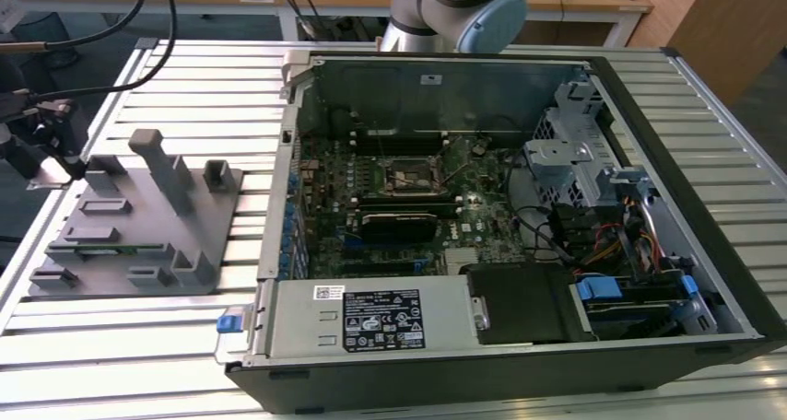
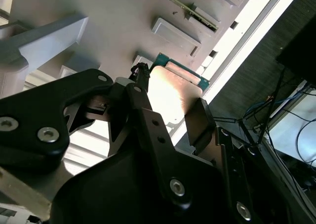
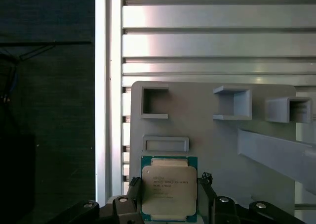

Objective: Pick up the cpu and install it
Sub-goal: 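Pick up the cpu and move it towards the insertion slot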

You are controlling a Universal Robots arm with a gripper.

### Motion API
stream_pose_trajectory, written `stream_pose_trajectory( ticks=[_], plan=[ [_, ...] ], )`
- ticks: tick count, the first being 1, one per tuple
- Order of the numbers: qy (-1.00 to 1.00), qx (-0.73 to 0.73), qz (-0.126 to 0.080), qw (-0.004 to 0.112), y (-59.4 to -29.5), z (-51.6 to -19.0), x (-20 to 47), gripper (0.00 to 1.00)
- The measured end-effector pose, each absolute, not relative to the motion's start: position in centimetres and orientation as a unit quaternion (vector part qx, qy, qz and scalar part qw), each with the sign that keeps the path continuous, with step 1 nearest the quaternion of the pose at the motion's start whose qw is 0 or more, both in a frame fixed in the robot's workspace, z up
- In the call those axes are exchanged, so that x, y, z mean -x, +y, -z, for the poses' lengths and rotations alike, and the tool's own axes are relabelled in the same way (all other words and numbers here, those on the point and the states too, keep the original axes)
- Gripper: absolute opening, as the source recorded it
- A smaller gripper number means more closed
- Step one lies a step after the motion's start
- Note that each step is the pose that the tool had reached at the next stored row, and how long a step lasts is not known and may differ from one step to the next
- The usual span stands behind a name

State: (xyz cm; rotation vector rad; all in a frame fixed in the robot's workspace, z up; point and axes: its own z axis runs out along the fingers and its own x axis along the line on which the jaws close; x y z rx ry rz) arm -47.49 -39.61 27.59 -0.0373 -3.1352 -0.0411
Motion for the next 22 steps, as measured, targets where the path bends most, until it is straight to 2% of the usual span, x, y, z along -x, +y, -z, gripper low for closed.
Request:
stream_pose_trajectory(
  ticks=[22],
  plan=[
    [-1.0,0.012,0.013,0.002,-39.5,-29.8,47.5,0.54]
  ],
)
